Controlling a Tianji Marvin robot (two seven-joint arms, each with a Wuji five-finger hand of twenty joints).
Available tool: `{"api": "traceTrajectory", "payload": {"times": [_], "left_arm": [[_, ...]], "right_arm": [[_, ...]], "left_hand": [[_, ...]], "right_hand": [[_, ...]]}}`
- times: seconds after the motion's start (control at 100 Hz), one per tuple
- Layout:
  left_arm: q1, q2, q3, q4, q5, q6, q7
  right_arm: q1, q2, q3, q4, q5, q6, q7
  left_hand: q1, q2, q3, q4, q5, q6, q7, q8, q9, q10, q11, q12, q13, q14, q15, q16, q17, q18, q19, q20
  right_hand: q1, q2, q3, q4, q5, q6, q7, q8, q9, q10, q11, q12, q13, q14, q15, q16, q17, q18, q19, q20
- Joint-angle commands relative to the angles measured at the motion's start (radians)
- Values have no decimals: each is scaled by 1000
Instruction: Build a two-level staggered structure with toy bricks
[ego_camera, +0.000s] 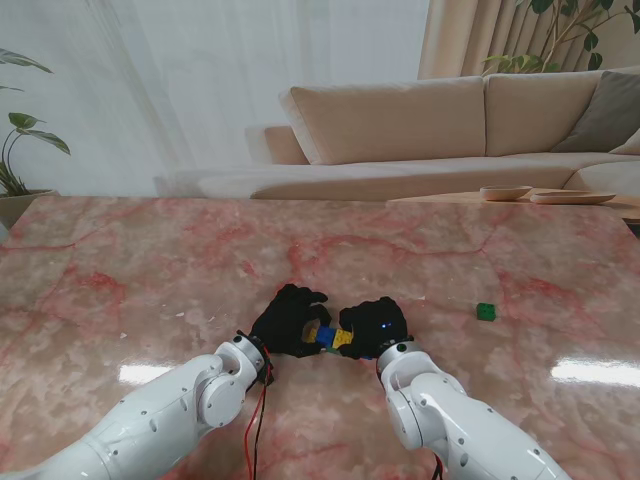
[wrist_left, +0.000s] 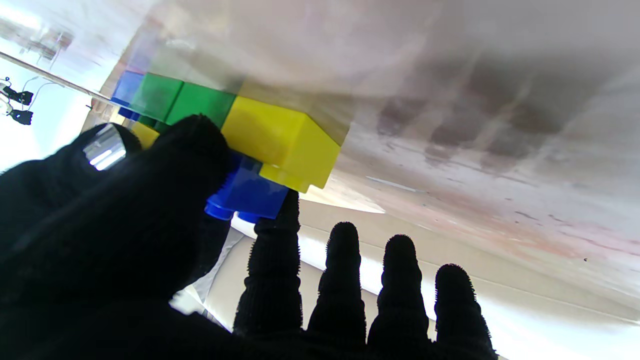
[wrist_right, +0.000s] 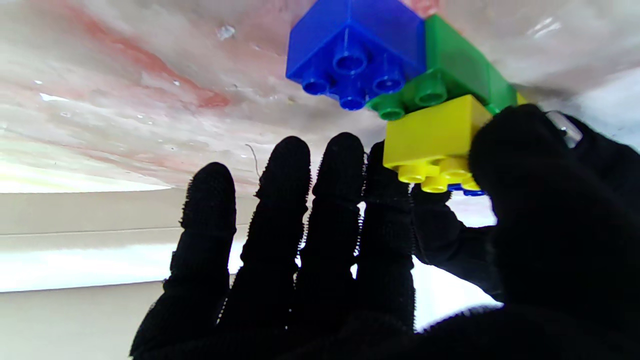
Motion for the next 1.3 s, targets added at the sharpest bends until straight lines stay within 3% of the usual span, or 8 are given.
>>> {"api": "traceTrajectory", "payload": {"times": [0.0, 0.42, 0.68, 0.77, 0.83, 0.87, 1.06, 1.29], "left_arm": [[43, 3, 24, 63, 4, 4, -15], [42, 1, 29, 66, 4, 2, -10], [42, 1, 29, 67, 4, 2, -9], [42, 1, 29, 67, 4, 2, -10], [42, 2, 28, 66, 4, 2, -10], [42, 2, 28, 66, 4, 2, -10], [41, 2, 28, 67, 4, 1, -10], [39, 2, 29, 69, 3, -1, -12]], "right_arm": [[-16, -1, -2, 8, 12, 6, 12], [1, -7, -23, 39, 21, 13, -32], [7, -2, -29, 28, -1, 17, -11], [8, -2, -30, 27, -2, 16, -9], [9, -2, -30, 28, -1, 15, -8], [9, -1, -30, 27, -1, 14, -6], [9, -1, -29, 24, 1, 11, 2], [0, 3, -16, 12, 3, -8, 23]], "left_hand": [[-32, 5, -1, 27, -11, -39, 33, 17, -5, -17, 0, 9, -2, 13, -6, 5, -8, -3, -4, 5], [-31, 4, 1, 27, -9, -41, 35, 30, -4, -17, -1, 9, 0, 15, -6, 5, -8, -3, -3, 6], [-31, 4, 1, 27, -11, -42, 30, 32, -3, -17, -1, 9, 0, 13, -6, 5, -8, -3, -3, 6], [-31, 3, 2, 27, -11, -40, 30, 33, -4, -15, -2, 9, -1, 15, -6, 5, -8, -2, -3, 6], [-31, 2, 2, 27, -11, -40, 28, 33, -4, -16, -2, 9, -1, 14, -6, 5, -8, -3, -3, 6], [-32, 3, 2, 27, -12, -40, 28, 33, -5, -17, -2, 9, -1, 14, -6, 5, -8, -3, -3, 6], [-32, 2, 0, 26, -15, -41, 25, 33, -5, -17, -2, 9, -1, 13, -6, 5, -8, -3, -3, 6], [-31, 0, 1, 26, -17, -40, 22, 32, -5, -17, -2, 9, 0, 14, -6, 5, -8, -3, -3, 6]], "right_hand": [[40, 58, 21, 1, 31, -67, 51, 37, -24, -2, 9, -15, -29, -9, -2, 7, -13, -7, 34, 25], [45, 56, 25, 7, 19, -67, 39, 50, -35, -6, 13, -19, -37, -13, -4, 4, -15, -9, 31, 25], [27, 64, 26, 13, 6, -35, -5, 35, -62, 1, 2, -29, -60, -9, -16, -2, -29, -10, 20, 23], [3, 75, 8, 50, 9, 0, -89, 58, -85, 7, -11, -46, -76, -5, -27, -7, -38, -13, 12, 26], [-30, 85, 15, 120, -2, 34, -164, 64, -115, 13, -30, -58, -97, -4, -34, -9, -50, -16, 4, 27], [-38, 89, -7, 140, -16, 49, -205, 70, -137, 17, -38, -66, -112, -4, -36, -8, -56, -19, -1, 28], [-62, 81, -108, 164, -89, 100, -311, 55, -225, 35, -70, -95, -155, -6, -46, -12, -74, -28, -13, 33], [-127, 43, -148, 185, -182, 159, -405, 24, -346, 59, -107, -124, -220, -8, -67, -19, -112, -37, -47, 32]]}}
